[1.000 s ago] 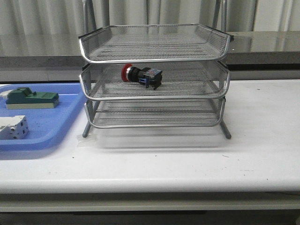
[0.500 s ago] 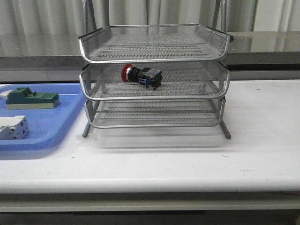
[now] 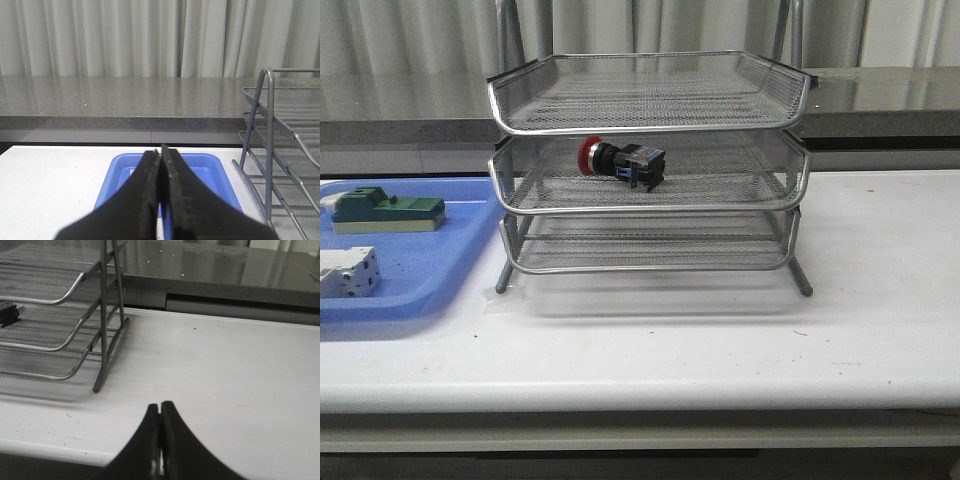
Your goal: Place button on rack with both arms
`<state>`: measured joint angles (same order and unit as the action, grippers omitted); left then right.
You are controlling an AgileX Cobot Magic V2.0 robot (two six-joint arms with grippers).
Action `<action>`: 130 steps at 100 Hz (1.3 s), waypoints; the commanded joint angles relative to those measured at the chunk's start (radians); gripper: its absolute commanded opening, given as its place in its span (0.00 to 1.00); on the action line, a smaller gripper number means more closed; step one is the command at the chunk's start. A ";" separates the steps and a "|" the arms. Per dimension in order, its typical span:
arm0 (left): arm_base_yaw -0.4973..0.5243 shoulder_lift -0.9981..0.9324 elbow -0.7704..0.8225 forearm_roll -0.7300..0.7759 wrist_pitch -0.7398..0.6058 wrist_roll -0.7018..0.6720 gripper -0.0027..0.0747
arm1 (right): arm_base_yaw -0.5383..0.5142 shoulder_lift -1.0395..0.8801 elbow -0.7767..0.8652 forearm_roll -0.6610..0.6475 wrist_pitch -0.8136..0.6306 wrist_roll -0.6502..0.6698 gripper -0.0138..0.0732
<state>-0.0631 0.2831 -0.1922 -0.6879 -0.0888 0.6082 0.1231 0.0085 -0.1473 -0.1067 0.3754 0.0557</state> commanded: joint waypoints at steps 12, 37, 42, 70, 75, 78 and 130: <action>0.001 0.007 -0.031 -0.003 -0.065 -0.007 0.01 | -0.041 -0.036 0.033 0.038 -0.105 -0.072 0.05; 0.001 0.007 -0.031 -0.003 -0.065 -0.007 0.01 | -0.054 -0.036 0.126 0.041 -0.237 -0.067 0.05; 0.001 0.007 -0.031 -0.003 -0.065 -0.007 0.01 | -0.054 -0.036 0.146 0.045 -0.267 -0.066 0.05; 0.001 0.007 -0.031 -0.003 -0.065 -0.007 0.01 | -0.054 -0.036 0.175 0.054 -0.313 -0.065 0.05; 0.001 0.007 -0.031 -0.003 -0.065 -0.007 0.01 | -0.054 -0.036 0.175 0.054 -0.312 -0.065 0.05; 0.001 0.007 -0.031 -0.003 -0.065 -0.007 0.01 | -0.054 -0.036 0.175 0.054 -0.312 -0.065 0.05; 0.001 0.007 -0.031 -0.003 -0.065 -0.007 0.01 | -0.054 -0.036 0.175 0.054 -0.309 -0.065 0.05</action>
